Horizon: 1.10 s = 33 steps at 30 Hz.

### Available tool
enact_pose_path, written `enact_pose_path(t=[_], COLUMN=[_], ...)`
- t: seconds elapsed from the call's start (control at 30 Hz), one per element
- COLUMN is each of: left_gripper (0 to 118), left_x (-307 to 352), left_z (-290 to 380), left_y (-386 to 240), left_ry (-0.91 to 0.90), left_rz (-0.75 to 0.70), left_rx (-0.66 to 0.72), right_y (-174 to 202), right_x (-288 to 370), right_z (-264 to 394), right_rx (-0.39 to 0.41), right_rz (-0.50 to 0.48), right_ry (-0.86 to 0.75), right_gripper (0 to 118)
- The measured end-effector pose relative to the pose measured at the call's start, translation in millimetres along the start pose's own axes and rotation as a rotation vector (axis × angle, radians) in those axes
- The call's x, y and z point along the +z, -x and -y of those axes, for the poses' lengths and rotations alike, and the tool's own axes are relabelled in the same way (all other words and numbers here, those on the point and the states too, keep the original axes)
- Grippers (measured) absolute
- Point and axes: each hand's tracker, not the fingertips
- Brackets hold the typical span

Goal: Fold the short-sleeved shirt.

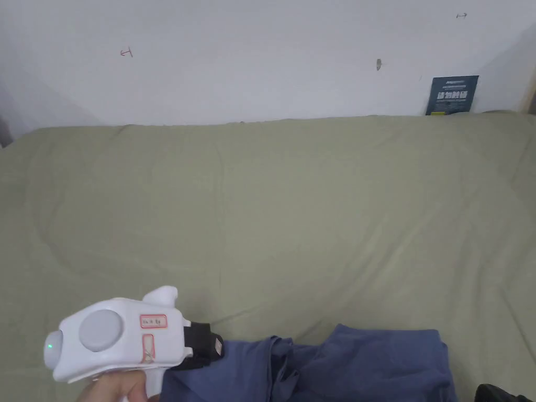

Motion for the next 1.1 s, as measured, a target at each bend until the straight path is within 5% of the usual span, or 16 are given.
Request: enact_pose_path(t=[0.17,0.3,0.43,0.63,0.77,0.87,1.0,1.03,1.07,1.1], left_gripper=[0,0,0,0,0,0,0,10,41,108], left_x=[-79.1,-119.8,-101.6,12.5,71.4,78.8,67.4,63.5,58.5,50.7], left_z=[22.2,42.7,29.5,10.1,10.7,17.2,22.2,21.9,21.9,21.9], left_y=[-35.8,-39.7,-32.4,-10.8,42.3,79.5,107.6,110.6,114.7,117.3], left_ry=[0.116,0.174,0.168,0.015,-0.073,-0.09,-0.06,-0.049,-0.04,-0.031], left_rz=[0.233,0.227,0.279,0.337,0.198,0.035,0.167,0.21,0.228,0.27], left_rx=[0.009,-0.003,0.037,-0.06,-0.061,-0.046,0.036,0.049,0.066,0.081], right_y=[-2.0,-6.1,-5.8,8.4,23.3,32.5,44.2,46.0,47.9,49.4], right_x=[1.3,4.1,4.0,-7.0,-15.7,-21.1,-26.8,-27.4,-27.8,-28.3], right_z=[-0.1,1.6,1.4,-4.5,-5.7,-5.3,-4.6,-4.6,-4.8,-5.1], right_rx=[0.013,-0.003,0.008,0.005,0.049,0.055,0.078,0.081,0.083,0.086], right_rz=[0.029,0.051,0.055,0.016,-0.011,-0.027,-0.028,-0.026,-0.023,-0.023], right_ry=[0.02,0.035,0.041,0.042,0.052,0.06,0.078,0.081,0.084,0.088], right_gripper=[0,0,0,0,0,0,0,0,0,0])
